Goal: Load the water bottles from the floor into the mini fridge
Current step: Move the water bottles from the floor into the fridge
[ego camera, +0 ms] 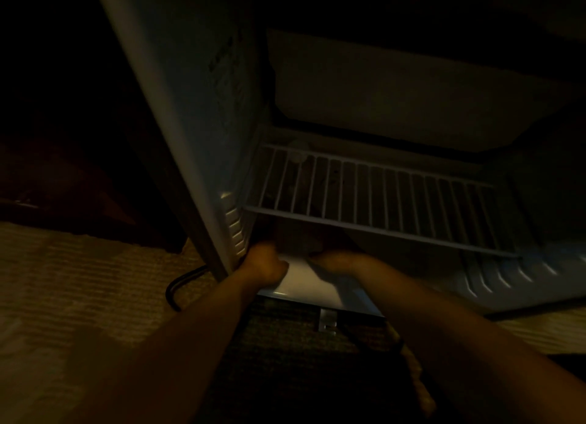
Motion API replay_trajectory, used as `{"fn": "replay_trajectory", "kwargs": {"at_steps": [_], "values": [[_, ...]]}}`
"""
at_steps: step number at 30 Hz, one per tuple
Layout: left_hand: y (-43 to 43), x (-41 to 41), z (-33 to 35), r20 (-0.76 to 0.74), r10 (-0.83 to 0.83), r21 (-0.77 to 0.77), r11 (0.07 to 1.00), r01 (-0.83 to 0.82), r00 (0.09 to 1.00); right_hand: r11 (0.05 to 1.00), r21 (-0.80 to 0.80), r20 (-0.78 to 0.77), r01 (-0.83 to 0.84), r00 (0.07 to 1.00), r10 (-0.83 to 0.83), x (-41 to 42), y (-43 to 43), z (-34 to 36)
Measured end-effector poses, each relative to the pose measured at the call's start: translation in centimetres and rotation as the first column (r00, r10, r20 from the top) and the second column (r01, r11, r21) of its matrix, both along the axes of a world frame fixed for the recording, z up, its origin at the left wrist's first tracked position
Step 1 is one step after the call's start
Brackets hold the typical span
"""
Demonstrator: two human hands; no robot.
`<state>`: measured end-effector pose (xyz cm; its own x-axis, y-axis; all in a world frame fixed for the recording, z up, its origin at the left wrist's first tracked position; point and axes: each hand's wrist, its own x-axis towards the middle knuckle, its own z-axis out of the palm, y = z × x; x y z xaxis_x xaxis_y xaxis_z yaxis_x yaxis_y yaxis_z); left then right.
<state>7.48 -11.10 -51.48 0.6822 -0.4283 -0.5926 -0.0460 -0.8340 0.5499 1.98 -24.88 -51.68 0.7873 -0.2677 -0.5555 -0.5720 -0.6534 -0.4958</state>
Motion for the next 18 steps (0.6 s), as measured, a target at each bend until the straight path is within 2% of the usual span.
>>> {"fn": "replay_trajectory", "kwargs": {"at_steps": [4, 7, 10, 15, 18], "values": [[1.6, -1.4, 1.6, -0.017, -0.065, -0.129, 0.990, 0.062, 0.998, 0.999, -0.026, 0.025, -0.034, 0.999, 0.035, -1.5, 1.0, 1.8], [3.0, -2.5, 3.6, 0.031, -0.163, -0.136, 0.977, 0.166, 0.986, 0.985, -0.065, -0.022, -0.163, 0.987, 0.162, -2.7, 1.4, 3.7], [5.2, -3.4, 5.5, -0.017, -0.192, -0.151, 0.971, 0.187, 0.981, 0.969, -0.063, -0.010, -0.240, 0.971, 0.240, -3.7, 2.5, 6.8], [9.7, -4.7, 10.9, 0.105, -0.272, -0.109, 0.953, 0.282, 0.957, 0.918, -0.117, -0.019, -0.380, 0.925, 0.380, -5.4, 5.5, 13.3], [13.0, -5.5, 15.4, 0.200, -0.300, -0.079, 0.944, 0.321, 0.933, 0.853, -0.184, -0.012, -0.489, 0.869, 0.495, -5.8, 8.1, 18.7]]}}
